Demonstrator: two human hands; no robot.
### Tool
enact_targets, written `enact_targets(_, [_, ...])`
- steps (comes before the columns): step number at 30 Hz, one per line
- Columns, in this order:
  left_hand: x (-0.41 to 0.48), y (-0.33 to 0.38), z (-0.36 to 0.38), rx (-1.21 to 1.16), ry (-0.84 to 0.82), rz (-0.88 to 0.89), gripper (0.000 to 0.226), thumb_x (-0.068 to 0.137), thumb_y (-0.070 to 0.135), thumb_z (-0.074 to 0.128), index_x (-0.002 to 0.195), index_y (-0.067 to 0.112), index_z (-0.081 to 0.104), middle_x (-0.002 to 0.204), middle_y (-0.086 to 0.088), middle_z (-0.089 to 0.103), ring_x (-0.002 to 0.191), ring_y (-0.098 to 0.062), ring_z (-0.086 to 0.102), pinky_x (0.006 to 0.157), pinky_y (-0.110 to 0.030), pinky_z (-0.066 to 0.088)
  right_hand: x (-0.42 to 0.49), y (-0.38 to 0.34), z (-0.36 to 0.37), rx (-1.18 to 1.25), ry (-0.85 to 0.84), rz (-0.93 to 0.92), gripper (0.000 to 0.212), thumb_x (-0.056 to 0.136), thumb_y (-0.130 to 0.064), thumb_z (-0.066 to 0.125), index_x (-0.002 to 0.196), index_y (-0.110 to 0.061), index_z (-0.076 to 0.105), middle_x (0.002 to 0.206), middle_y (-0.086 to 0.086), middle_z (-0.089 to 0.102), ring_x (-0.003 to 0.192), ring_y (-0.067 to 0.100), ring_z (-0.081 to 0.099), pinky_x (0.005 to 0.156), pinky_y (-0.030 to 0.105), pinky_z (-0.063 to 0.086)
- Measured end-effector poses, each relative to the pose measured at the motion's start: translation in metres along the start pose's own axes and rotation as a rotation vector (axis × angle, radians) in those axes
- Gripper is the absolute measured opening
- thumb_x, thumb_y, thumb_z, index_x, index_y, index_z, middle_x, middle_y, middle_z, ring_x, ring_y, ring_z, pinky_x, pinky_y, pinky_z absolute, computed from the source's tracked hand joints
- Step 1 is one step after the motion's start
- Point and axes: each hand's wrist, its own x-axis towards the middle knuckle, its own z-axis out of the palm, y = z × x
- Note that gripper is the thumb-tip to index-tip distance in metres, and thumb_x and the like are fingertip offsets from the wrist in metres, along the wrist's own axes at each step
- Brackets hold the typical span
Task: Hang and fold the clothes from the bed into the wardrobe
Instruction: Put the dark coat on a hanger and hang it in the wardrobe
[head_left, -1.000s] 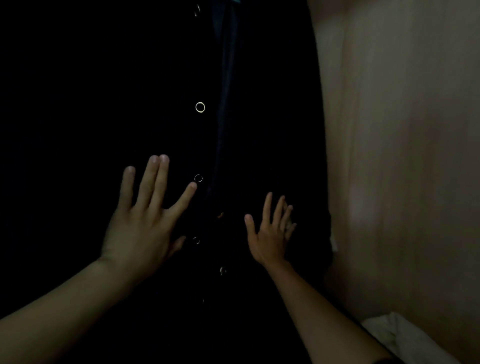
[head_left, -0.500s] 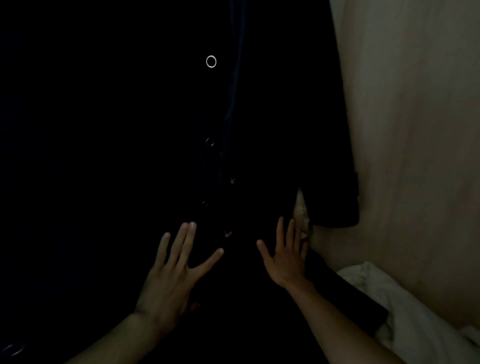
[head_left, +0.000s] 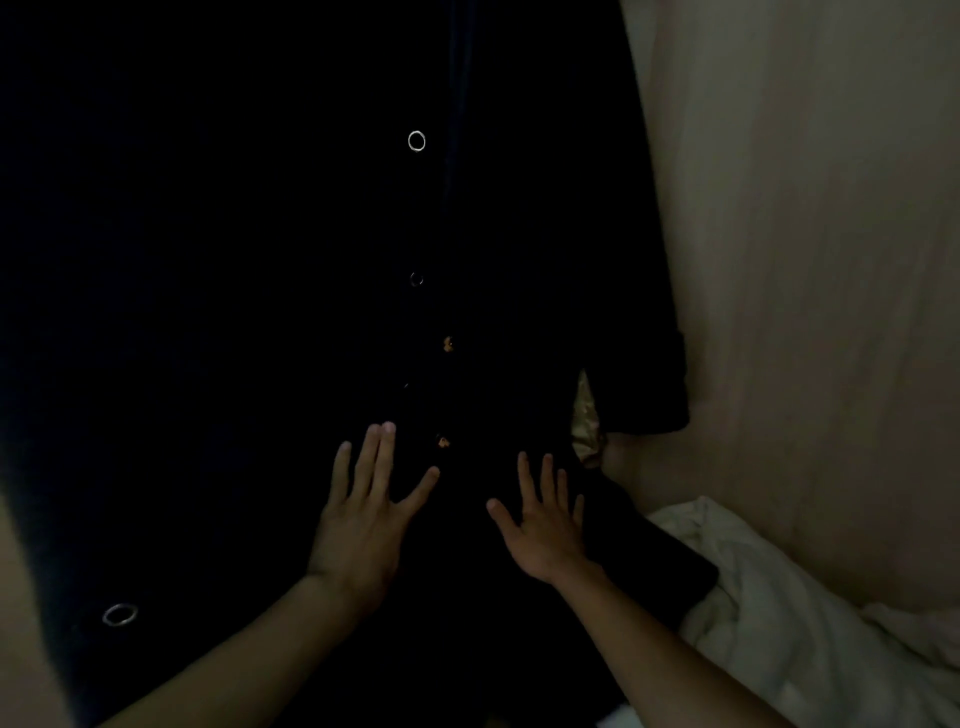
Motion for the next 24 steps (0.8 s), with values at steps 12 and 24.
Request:
enact_targets(12, [-0.043,0.042,-0.032,-0.388,0.106,0.152,0.082,0.088,0.054,0.054,0.157,0.031,0.016,0.162,-0.009,-0.023,0.144,-0.028,-0.036,0.116,-0.054,-0.018,-0.090,-0.024,-0.031,0.101,0.243,0.039,0.073,0.098,-0.066,0.025,0.158,-0.031,0.004,0.167,0.001,-0.009,0.152,0.020,-0.013,0.123,0.047,0.000])
enact_targets(24, [-0.112,0.059,-0.044,-0.683,0.156,0.439,0.083,0.089,0.066,0.042,0.157,0.029,0.012,0.166,-0.010,-0.006,0.151,-0.030,-0.014,0.119,-0.057,-0.007,-0.298,-0.061,-0.045,-0.158,0.492,0.396,0.068,0.100,-0.057,0.037,0.155,-0.020,0.024,0.158,0.007,0.030,0.143,0.023,0.027,0.117,0.040,0.024])
